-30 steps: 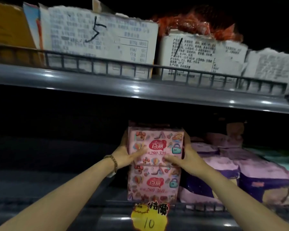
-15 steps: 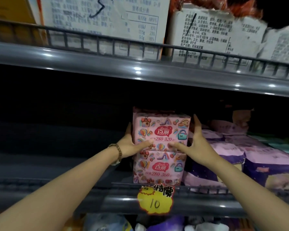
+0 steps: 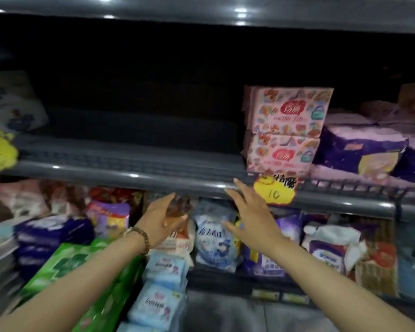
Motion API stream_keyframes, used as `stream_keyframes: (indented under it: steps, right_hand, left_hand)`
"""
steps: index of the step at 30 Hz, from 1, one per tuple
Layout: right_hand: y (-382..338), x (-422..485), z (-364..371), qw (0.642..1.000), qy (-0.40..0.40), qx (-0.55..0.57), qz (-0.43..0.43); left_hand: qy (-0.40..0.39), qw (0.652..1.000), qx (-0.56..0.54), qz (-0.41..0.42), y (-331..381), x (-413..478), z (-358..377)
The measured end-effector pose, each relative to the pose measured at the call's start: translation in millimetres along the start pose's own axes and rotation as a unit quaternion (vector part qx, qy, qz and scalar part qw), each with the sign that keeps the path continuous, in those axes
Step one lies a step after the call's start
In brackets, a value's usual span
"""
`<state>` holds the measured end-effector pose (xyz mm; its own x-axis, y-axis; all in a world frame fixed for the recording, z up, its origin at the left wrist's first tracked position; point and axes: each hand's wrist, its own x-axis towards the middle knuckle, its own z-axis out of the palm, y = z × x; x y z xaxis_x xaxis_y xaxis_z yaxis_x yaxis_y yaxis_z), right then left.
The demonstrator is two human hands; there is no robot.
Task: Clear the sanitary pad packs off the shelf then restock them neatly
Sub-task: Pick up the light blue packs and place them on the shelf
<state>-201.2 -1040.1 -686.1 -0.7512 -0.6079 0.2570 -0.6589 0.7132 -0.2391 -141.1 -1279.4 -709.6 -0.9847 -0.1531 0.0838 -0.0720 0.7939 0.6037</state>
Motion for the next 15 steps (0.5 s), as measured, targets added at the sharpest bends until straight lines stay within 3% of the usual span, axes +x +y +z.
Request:
stream_keyframes:
  steps: [5,8,12,15]
  right_hand:
    - [-27,-19,98,0.992,-0.115,0.043,0.009]
    - [-40,-28,148,0.967,-0.196,0.139,0.085]
    - [-48,-26,203,0.896,-0.224,0.304,0.232]
    - [-43,-17,235,0.786,-0.228,0.454,0.351]
  left_hand:
    - [-0.085,0.988,0.081,-0.105,-89,-56,30]
    - [-0.110,0.978,0.142,-0.108,-115,-73,47]
    - [-0.122,0.968,0.210,-0.057,-124,-65,69]
    - [-0.150,0.972,0.155,-0.092,-126,-51,90]
